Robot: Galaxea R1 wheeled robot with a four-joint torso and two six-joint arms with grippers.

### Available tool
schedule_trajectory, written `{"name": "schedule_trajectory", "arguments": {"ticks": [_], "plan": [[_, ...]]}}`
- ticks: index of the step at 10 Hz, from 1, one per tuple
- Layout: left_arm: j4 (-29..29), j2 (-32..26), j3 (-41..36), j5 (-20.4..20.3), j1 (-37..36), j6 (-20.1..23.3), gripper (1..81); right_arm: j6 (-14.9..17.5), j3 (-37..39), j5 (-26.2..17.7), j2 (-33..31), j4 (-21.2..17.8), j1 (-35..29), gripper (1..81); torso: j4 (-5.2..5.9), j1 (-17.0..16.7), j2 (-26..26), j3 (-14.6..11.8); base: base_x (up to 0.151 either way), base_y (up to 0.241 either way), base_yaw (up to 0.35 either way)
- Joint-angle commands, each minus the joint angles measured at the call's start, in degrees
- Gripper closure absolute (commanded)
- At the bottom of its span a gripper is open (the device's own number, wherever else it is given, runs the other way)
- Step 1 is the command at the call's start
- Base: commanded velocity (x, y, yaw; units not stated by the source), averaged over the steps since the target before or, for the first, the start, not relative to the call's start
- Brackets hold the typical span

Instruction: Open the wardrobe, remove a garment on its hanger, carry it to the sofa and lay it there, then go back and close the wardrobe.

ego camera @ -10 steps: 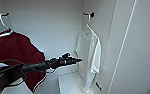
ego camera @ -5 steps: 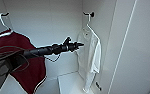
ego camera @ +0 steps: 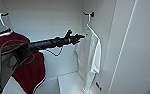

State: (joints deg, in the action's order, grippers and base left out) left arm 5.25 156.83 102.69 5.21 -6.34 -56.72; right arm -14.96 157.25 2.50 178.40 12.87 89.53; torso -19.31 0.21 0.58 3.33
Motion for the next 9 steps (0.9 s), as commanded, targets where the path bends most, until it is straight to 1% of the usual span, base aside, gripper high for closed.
{"name": "schedule_trajectory", "arguments": {"ticks": [1,5,8,9], "plan": [[-3.40,4.18,5.49,-0.64,-15.32,-0.58,1.0,0.02,-0.46,-3.11,0.67,-0.04,-2.11,1.0,0.00,0.00,0.00,0.00,0.000,0.000,0.000],[-5.86,8.85,10.42,-0.64,-19.89,-0.67,1.0,-0.25,-0.46,-3.11,0.67,-0.04,-1.94,1.0,0.00,0.04,-0.05,0.00,0.000,0.000,0.000],[-5.34,10.79,12.71,-0.99,-20.07,-0.58,1.0,-0.42,-0.46,-3.11,0.76,-0.13,-1.85,1.0,0.00,0.04,-0.05,0.00,0.000,0.000,0.000],[-5.17,11.31,13.94,-3.10,-20.07,-0.49,1.0,-0.42,-0.46,-3.11,0.67,-0.04,-1.85,1.0,0.00,0.04,-0.05,0.00,0.000,0.000,0.000]]}}
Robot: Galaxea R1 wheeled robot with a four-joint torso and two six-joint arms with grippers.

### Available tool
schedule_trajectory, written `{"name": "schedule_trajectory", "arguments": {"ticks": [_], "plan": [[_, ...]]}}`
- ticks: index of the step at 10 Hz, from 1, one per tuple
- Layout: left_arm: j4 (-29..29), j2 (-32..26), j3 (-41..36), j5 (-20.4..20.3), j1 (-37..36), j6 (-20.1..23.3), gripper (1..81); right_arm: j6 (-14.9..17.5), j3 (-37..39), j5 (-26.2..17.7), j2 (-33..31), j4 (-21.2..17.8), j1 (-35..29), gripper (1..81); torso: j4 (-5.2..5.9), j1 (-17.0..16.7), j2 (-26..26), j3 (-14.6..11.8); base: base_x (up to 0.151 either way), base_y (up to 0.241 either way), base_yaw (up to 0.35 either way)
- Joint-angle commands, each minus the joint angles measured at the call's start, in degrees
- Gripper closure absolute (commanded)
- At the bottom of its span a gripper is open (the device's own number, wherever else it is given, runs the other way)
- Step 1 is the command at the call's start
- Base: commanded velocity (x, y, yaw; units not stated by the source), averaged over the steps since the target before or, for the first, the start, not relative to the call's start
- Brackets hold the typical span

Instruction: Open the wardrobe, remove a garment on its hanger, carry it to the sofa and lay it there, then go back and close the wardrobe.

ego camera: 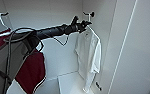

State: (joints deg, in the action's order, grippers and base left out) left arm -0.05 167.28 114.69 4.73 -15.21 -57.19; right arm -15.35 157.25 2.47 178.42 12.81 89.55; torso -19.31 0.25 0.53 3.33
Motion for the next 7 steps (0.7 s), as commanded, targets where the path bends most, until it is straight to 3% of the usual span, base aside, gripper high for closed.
{"name": "schedule_trajectory", "arguments": {"ticks": [1,7], "plan": [[0.22,1.48,2.82,-3.06,-11.19,-0.03,1.0,-0.03,-0.46,-3.09,0.73,-0.07,-1.87,1.0,0.00,0.00,0.00,0.00,0.000,0.000,0.000],[3.12,5.96,6.07,-4.47,-10.84,0.06,1.0,-0.03,-0.46,-3.62,0.82,0.02,-1.96,1.0,0.00,0.00,-0.02,0.00,0.000,0.000,0.000]]}}
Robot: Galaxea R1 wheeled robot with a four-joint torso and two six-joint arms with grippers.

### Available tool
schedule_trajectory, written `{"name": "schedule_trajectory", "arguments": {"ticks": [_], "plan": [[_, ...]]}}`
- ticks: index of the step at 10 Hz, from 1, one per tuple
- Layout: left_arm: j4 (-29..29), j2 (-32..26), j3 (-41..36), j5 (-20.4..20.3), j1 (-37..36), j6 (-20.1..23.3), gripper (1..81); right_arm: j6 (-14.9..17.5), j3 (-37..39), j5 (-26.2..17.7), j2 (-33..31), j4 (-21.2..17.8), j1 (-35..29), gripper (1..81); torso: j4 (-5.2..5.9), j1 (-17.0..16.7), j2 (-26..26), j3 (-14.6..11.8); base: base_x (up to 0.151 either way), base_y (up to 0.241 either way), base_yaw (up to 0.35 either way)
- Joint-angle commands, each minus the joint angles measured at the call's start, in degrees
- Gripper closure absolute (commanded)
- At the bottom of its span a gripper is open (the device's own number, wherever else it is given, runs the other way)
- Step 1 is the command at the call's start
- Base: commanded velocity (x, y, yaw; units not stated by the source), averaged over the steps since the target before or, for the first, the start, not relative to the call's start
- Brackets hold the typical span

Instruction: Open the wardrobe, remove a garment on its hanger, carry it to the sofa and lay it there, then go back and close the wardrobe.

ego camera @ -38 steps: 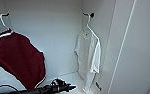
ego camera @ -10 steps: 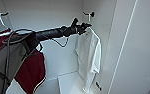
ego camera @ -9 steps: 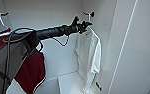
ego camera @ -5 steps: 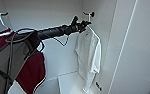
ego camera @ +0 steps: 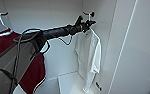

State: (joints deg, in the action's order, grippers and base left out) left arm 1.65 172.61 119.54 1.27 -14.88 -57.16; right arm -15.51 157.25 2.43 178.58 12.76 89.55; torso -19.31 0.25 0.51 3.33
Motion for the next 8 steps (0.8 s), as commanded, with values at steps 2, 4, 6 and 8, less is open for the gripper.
{"name": "schedule_trajectory", "arguments": {"ticks": [2,4,6,8], "plan": [[1.78,0.81,1.49,-2.32,-11.17,0.03,1.0,0.13,-0.46,-3.74,0.75,-0.02,-1.96,1.0,0.00,0.00,0.00,0.00,0.000,0.000,0.000],[2.22,0.64,1.14,-2.41,-11.00,0.12,1.0,0.13,-0.37,-3.74,0.84,-0.02,-1.87,1.0,0.00,0.00,0.00,0.00,0.000,0.000,0.000],[2.31,0.46,0.87,-2.41,-10.73,0.12,81.1,0.21,-0.37,-3.74,0.84,-0.02,-1.87,1.0,0.00,0.00,-0.02,0.00,0.000,0.000,0.000],[2.22,0.02,0.61,-2.41,-10.73,0.12,81.1,0.21,-0.37,-3.83,0.84,0.07,-2.04,1.0,0.00,0.02,-0.02,0.00,0.000,0.000,0.000]]}}
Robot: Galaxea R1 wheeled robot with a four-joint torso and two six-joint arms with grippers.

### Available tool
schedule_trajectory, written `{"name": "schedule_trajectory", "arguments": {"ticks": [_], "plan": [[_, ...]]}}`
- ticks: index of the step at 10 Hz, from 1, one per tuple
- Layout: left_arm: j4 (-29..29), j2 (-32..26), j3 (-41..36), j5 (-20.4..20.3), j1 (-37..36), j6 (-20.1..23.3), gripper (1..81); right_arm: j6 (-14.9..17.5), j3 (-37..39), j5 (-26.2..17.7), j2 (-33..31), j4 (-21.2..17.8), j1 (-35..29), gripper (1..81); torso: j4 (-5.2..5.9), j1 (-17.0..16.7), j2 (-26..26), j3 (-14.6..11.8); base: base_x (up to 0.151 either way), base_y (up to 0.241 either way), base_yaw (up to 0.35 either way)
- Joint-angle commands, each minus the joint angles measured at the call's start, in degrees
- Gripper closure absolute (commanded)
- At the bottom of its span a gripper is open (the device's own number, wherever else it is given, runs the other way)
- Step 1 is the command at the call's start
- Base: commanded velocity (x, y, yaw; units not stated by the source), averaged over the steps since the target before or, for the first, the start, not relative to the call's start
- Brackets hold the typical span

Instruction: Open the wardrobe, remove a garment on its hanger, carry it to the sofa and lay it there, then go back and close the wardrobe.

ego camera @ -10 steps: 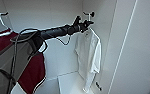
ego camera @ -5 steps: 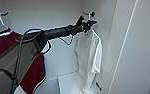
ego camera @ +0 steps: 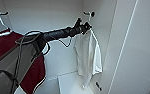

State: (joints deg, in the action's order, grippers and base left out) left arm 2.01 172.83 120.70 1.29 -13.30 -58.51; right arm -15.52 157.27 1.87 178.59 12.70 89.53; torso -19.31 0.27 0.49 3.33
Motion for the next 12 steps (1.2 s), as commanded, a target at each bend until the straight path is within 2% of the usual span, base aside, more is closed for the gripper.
{"name": "schedule_trajectory", "arguments": {"ticks": [1,8,11,12], "plan": [[1.86,-0.64,-0.90,-2.43,-12.32,1.47,81.1,0.23,-0.48,-3.18,0.83,0.22,-2.02,1.0,0.00,0.00,0.00,0.00,0.000,0.000,0.000],[1.86,-6.08,-6.61,-1.38,-18.56,1.39,81.1,0.49,-0.48,-3.18,0.39,0.13,-1.76,1.0,0.00,0.02,-0.02,0.02,0.000,0.000,0.000],[2.12,-8.90,-8.72,-1.38,-19.00,1.47,81.1,0.66,-0.48,-2.30,0.30,0.74,-1.15,1.0,0.00,0.02,-0.02,0.02,0.000,0.000,0.000],[2.55,-10.46,-10.38,-0.77,-19.00,1.47,81.1,0.58,-0.48,-2.30,0.30,0.83,-1.14,1.0,3.12,0.00,-0.02,0.02,0.000,0.000,0.000]]}}
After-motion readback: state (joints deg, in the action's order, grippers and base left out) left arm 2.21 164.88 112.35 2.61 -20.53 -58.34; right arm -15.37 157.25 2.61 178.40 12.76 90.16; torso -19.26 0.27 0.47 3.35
